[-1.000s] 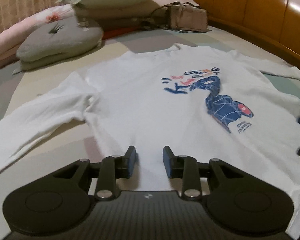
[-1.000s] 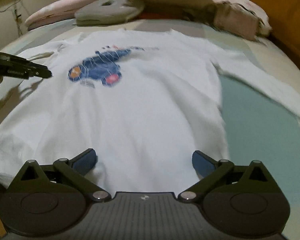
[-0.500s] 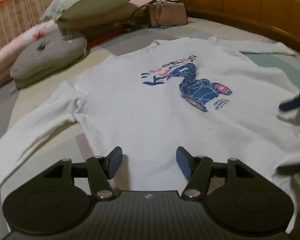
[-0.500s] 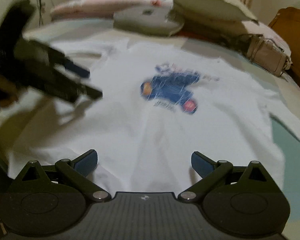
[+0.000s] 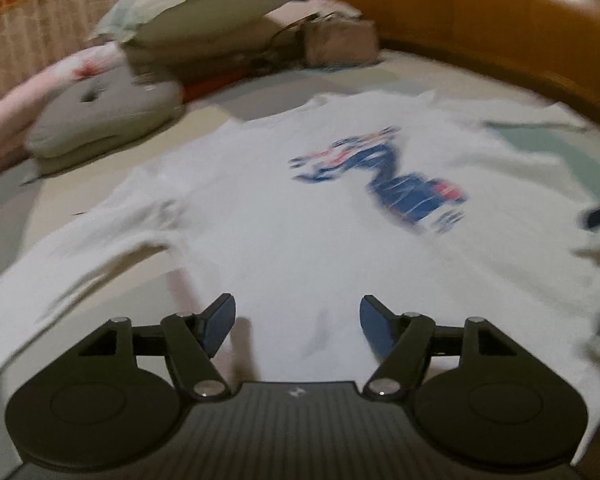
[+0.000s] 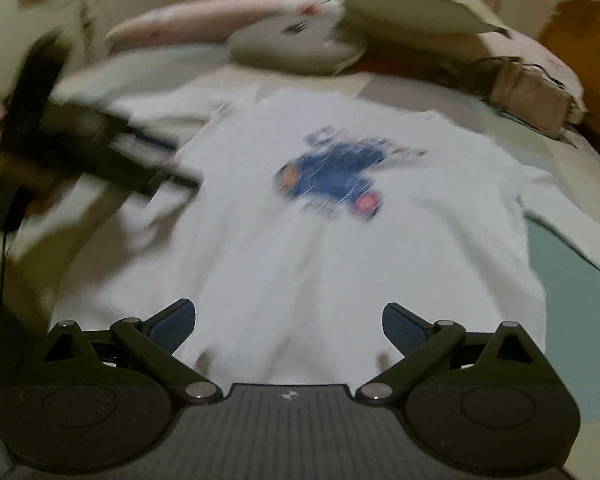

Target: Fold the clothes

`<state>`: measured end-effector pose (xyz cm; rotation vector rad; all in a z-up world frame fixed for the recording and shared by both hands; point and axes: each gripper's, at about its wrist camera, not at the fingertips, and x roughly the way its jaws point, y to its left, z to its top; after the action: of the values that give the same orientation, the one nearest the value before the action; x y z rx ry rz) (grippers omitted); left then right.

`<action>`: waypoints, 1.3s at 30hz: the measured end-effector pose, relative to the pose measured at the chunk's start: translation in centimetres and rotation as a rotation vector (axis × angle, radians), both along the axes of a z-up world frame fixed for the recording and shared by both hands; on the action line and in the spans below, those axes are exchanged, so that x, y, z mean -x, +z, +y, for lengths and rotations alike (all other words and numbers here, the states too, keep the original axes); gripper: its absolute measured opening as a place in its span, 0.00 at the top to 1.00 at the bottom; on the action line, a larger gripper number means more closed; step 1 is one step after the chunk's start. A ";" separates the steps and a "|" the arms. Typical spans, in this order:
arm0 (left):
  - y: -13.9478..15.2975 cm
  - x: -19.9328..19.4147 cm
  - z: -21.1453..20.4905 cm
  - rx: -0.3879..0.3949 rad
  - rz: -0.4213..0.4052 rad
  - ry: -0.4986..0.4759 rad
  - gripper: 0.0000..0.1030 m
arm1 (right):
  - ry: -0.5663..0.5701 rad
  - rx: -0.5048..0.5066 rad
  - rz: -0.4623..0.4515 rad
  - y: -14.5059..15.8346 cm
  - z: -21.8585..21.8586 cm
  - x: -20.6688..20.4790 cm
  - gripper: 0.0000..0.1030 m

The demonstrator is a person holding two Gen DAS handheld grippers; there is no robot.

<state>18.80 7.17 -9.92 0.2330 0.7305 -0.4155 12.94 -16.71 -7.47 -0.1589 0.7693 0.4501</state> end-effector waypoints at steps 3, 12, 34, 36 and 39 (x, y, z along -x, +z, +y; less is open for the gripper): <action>-0.7 -0.6 -0.1 -0.029 0.028 0.022 0.29 | -0.085 -0.022 0.036 -1.4 -2.0 -2.7 0.01; 0.7 -1.4 2.1 -0.025 -0.021 0.163 0.30 | -0.108 0.025 0.120 -2.1 -6.2 0.2 0.00; -0.8 -7.1 -0.2 0.020 0.058 0.209 0.26 | -0.105 0.002 0.176 -1.1 -8.6 -6.5 0.00; -0.5 -6.6 -0.9 0.023 0.032 0.173 0.25 | -0.130 -0.050 0.152 0.2 -9.5 -8.0 0.00; -0.5 -6.6 -1.8 0.025 0.023 0.134 0.25 | -0.187 -0.144 0.100 1.8 -11.1 -11.2 0.01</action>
<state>25.38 5.37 -10.39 0.1546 0.7583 -0.3002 24.11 -27.77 -5.70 0.0699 0.8384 0.3362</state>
